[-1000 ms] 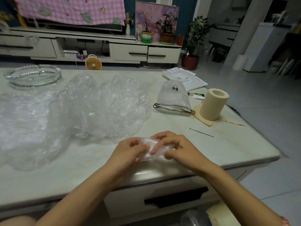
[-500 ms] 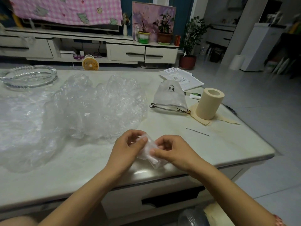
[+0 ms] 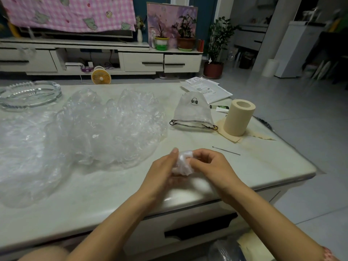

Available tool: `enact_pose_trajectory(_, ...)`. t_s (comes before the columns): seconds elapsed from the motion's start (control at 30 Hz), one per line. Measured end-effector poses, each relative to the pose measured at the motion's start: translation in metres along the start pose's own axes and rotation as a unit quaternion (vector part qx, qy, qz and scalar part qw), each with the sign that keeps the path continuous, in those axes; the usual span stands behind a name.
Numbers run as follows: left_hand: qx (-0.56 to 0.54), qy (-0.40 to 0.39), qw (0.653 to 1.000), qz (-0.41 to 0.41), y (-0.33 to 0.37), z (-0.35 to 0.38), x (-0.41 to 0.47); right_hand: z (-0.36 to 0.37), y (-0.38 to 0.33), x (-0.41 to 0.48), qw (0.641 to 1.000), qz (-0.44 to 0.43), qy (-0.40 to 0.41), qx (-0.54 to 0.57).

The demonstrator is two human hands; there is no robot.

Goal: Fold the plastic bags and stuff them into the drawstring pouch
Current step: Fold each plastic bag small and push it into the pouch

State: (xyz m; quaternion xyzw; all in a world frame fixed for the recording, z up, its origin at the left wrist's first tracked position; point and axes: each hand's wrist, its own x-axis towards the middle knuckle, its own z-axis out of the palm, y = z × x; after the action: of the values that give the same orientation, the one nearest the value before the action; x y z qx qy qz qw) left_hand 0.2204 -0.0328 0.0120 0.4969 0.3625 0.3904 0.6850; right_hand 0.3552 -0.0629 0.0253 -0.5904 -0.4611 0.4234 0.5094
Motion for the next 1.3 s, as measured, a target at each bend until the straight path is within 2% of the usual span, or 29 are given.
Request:
enact_pose_trajectory(0.13, 0.066, -0.011, 0.998, 0.021, -0.002, 0.006, -0.002, -0.004, 0.005, 0.007, 1.000, 0.019, 0.019, 0.015)
enact_pose_trajectory(0.23, 0.131, 0.003, 0.991, 0.033, 0.005, 0.004, 0.008, -0.010, 0.003, 0.009, 0.992, 0.062, -0.009, 0.108)
enact_pose_trajectory(0.27, 0.154, 0.002, 0.987, 0.035, 0.007, 0.004, 0.013, -0.011, 0.002, 0.010, 0.993, 0.061, -0.005, 0.102)
enact_pose_trajectory(0.43, 0.237, -0.061, 0.969, -0.026, 0.028, 0.021, 0.047, -0.027, -0.004, 0.032, 0.993, 0.030, 0.117, 0.021)
enact_pose_trajectory(0.5, 0.325, -0.040, 0.945, 0.021, 0.034, 0.025, 0.071, -0.036, -0.004, 0.042, 0.985, 0.041, 0.158, 0.059)
enact_pose_trajectory(0.53, 0.402, -0.005, 0.912, 0.081, 0.036, 0.026, 0.085, -0.042, -0.004, 0.046, 0.980, 0.047, 0.172, 0.087)
enact_pose_trajectory(0.57, 0.493, 0.034, 0.856, 0.149, 0.038, 0.027, 0.099, -0.049, -0.004, 0.050, 0.976, 0.051, 0.181, 0.115)
enact_pose_trajectory(0.63, 0.665, 0.055, 0.708, 0.231, 0.035, 0.025, 0.124, -0.060, -0.002, 0.056, 0.970, 0.057, 0.185, 0.148)
enact_pose_trajectory(0.67, 0.731, 0.037, 0.641, 0.231, 0.032, 0.025, 0.136, -0.065, -0.001, 0.059, 0.970, 0.057, 0.184, 0.149)
enact_pose_trajectory(0.7, 0.777, 0.020, 0.590, 0.217, 0.026, 0.024, 0.147, -0.068, 0.000, 0.060, 0.971, 0.055, 0.180, 0.145)
enact_pose_trajectory(0.73, 0.808, 0.009, 0.556, 0.193, 0.020, 0.022, 0.157, -0.070, 0.002, 0.061, 0.974, 0.049, 0.175, 0.135)
enact_pose_trajectory(0.77, 0.824, 0.007, 0.538, 0.175, 0.016, 0.021, 0.164, -0.071, 0.003, 0.062, 0.976, 0.043, 0.168, 0.128)
enact_pose_trajectory(0.8, 0.828, 0.012, 0.533, 0.171, 0.013, 0.021, 0.169, -0.072, 0.004, 0.063, 0.978, 0.034, 0.165, 0.120)
enact_pose_trajectory(0.83, 0.817, 0.021, 0.546, 0.183, 0.013, 0.020, 0.172, -0.073, 0.004, 0.064, 0.980, 0.028, 0.162, 0.116)
enact_pose_trajectory(0.93, 0.746, 0.041, 0.588, 0.309, 0.019, 0.024, 0.172, -0.075, -0.001, 0.070, 0.983, -0.009, 0.159, 0.090)
enact_pose_trajectory(1.03, 0.710, 0.036, 0.588, 0.387, 0.026, 0.029, 0.160, -0.067, -0.002, 0.079, 0.972, -0.085, 0.217, -0.004)
enact_pose_trajectory(1.13, 0.662, 0.014, 0.603, 0.445, 0.028, 0.036, 0.141, -0.057, 0.000, 0.083, 0.931, -0.171, 0.287, -0.150)
enact_pose_trajectory(1.2, 0.632, 0.013, 0.620, 0.465, 0.027, 0.037, 0.127, -0.051, 0.004, 0.085, 0.885, -0.241, 0.320, -0.237)
enact_pose_trajectory(1.3, 0.596, 0.015, 0.645, 0.478, 0.022, 0.037, 0.110, -0.045, 0.006, 0.090, 0.829, -0.300, 0.357, -0.308)
